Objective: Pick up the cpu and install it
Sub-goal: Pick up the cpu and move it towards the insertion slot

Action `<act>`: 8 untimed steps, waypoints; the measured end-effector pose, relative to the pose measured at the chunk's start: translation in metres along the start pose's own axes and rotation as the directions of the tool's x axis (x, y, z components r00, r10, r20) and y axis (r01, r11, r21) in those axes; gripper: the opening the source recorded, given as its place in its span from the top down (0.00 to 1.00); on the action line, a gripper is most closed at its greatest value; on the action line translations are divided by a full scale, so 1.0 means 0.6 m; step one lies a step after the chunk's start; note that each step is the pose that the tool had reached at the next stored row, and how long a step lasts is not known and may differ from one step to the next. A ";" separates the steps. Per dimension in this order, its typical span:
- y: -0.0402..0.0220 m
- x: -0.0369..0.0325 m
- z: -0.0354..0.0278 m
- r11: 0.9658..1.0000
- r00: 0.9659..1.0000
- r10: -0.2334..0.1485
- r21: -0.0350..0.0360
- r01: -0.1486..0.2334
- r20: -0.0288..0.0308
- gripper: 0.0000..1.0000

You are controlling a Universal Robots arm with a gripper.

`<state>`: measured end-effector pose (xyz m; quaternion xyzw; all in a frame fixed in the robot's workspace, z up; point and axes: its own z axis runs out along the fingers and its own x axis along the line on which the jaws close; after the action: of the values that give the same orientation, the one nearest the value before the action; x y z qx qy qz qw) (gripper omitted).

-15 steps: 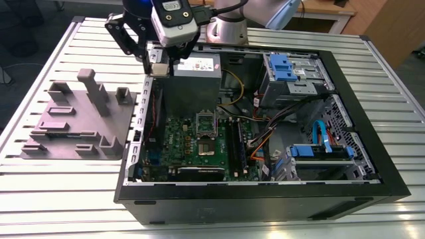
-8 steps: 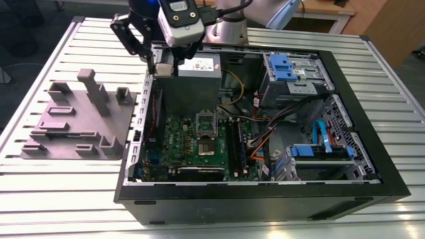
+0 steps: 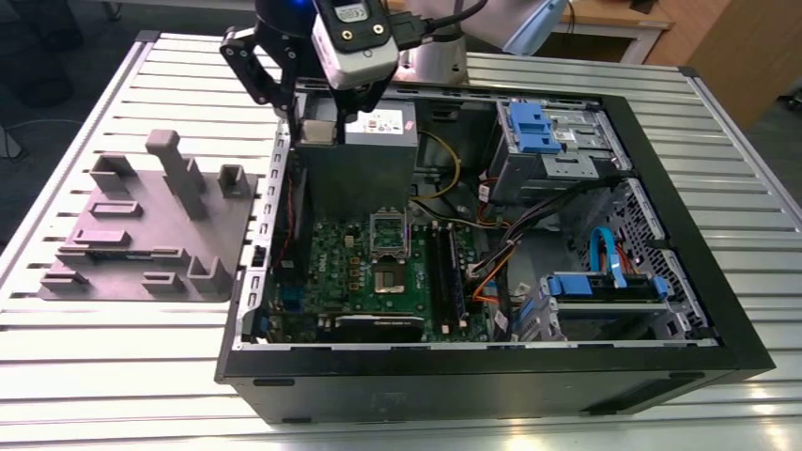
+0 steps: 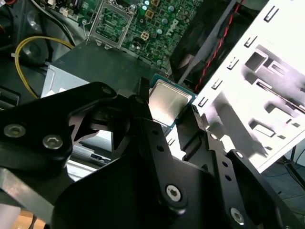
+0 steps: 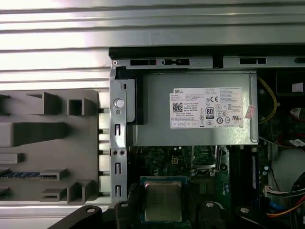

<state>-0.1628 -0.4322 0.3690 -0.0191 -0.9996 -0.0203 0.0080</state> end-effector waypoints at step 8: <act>-0.002 -0.008 0.000 1.000 1.000 0.000 0.000 0.000 0.000 0.53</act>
<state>-0.1578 -0.4334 0.3689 -0.0192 -0.9996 -0.0202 0.0080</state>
